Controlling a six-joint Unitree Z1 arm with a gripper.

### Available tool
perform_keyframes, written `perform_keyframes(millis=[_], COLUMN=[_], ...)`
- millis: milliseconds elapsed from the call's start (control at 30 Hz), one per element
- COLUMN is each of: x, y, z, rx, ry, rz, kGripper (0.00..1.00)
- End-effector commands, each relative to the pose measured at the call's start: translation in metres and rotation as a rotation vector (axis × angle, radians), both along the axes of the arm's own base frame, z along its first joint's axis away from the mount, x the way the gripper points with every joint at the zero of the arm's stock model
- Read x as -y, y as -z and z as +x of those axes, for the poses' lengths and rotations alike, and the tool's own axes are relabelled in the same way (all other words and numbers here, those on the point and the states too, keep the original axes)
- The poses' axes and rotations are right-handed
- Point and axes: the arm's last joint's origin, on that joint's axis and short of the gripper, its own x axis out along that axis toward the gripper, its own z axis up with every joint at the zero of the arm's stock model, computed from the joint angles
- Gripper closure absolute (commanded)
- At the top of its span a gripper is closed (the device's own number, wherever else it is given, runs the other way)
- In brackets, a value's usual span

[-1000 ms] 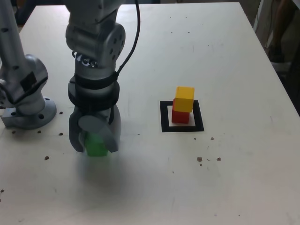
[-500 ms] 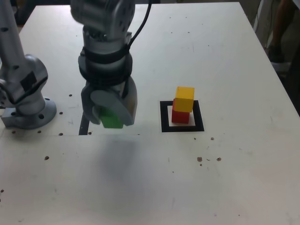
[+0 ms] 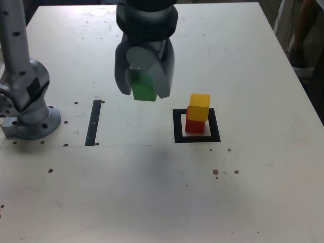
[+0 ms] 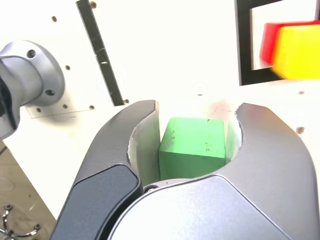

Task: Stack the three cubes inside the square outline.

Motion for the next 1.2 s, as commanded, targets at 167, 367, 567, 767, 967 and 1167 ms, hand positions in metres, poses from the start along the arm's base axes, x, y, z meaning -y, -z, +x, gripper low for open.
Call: perform_keyframes(millis=[167, 367, 567, 767, 967, 1167], x=[-0.001, -0.008, -0.021, -0.032, -0.042, -0.048], y=[0.000, 0.000, 0.004, 0.009, 0.013, 0.025], z=[0.022, 0.037, 0.054, 0.069, 0.079, 0.088], rx=[-0.006, 0.002, -0.001, -0.009, -0.010, -0.046], ry=[-0.014, -0.034, -0.046, -0.043, -0.041, -0.043], rz=[-0.013, -0.018, -0.024, -0.032, -0.038, -0.037], kGripper=[0.83, 0.83, 0.83, 0.83, 0.83, 0.83])
